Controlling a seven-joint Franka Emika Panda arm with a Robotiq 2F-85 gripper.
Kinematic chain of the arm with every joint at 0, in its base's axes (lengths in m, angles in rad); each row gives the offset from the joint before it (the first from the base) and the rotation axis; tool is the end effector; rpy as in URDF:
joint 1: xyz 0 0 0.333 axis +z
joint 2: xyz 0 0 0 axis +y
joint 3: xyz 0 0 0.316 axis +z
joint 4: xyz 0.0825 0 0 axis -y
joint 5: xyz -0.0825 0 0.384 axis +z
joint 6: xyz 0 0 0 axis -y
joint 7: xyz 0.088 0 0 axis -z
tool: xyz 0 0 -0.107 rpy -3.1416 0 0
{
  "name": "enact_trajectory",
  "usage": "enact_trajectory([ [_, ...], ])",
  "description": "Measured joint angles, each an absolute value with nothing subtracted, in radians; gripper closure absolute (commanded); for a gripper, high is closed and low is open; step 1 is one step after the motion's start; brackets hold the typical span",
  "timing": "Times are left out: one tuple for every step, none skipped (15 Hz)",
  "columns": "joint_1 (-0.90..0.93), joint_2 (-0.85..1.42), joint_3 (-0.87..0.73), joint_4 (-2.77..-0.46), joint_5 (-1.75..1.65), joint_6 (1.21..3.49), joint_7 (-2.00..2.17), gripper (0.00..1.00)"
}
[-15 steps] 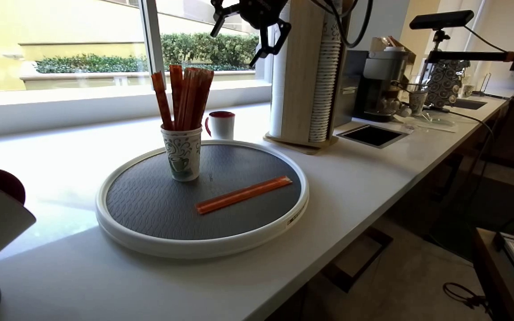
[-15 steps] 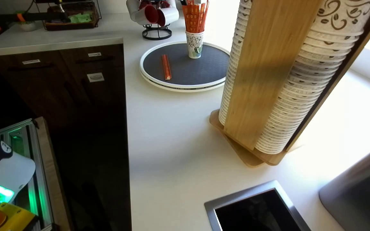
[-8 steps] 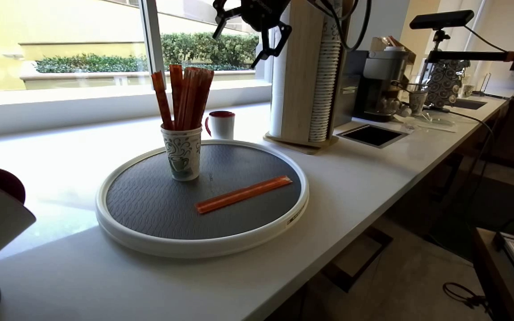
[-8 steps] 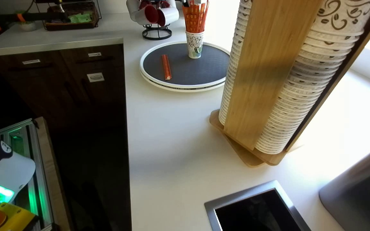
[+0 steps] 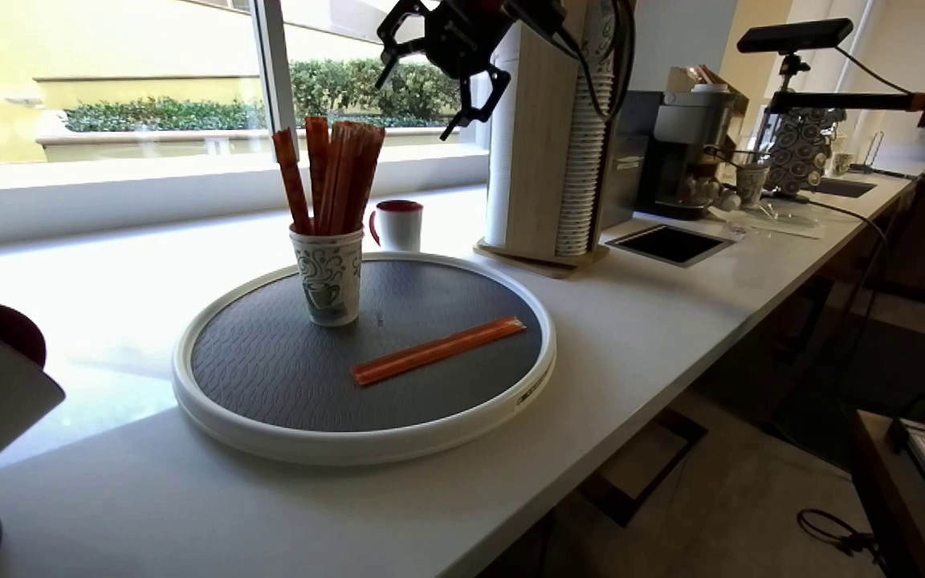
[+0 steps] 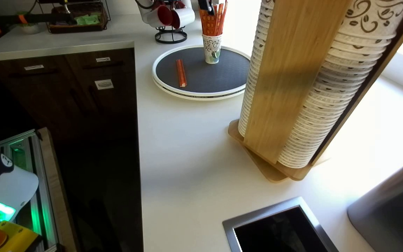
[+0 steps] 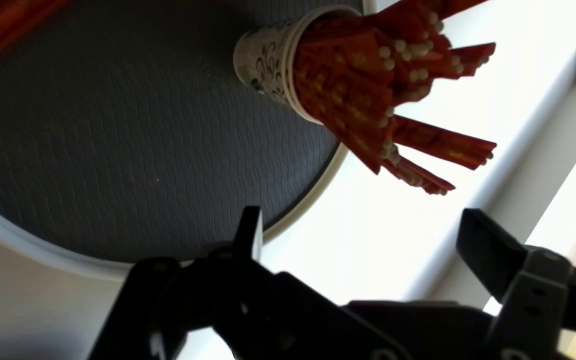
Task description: Remove one orange packet from the coffee cup and place it on the tray.
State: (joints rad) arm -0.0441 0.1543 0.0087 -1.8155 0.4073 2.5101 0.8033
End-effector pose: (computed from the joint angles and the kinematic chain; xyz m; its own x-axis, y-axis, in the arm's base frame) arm 0.6457 -0.0263 0.5123 0.4352 -0.8989 0.0511 -0.7195 -0.3814 -0.5804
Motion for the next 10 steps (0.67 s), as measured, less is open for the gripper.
enact_trajectory([
  [-0.044, 0.163, 0.010, -1.808, 0.429, 2.505, 0.788, 0.00],
  [-0.044, 0.169, 0.011, -1.803, 0.450, 2.503, 0.772, 0.00],
  [-0.043, 0.174, 0.013, -1.798, 0.467, 2.499, 0.754, 0.00],
  [-0.044, 0.179, 0.013, -1.790, 0.482, 2.488, 0.734, 0.00],
  [-0.044, 0.183, 0.013, -1.782, 0.493, 2.473, 0.711, 0.00],
  [-0.046, 0.186, 0.012, -1.774, 0.497, 2.456, 0.683, 0.00],
  [-0.048, 0.187, 0.012, -1.764, 0.497, 2.436, 0.647, 0.00],
  [-0.049, 0.188, 0.011, -1.753, 0.497, 2.418, 0.606, 0.00],
  [-0.050, 0.188, 0.011, -1.742, 0.492, 2.401, 0.560, 0.00],
  [-0.049, 0.188, 0.011, -1.729, 0.482, 2.389, 0.514, 0.00],
])
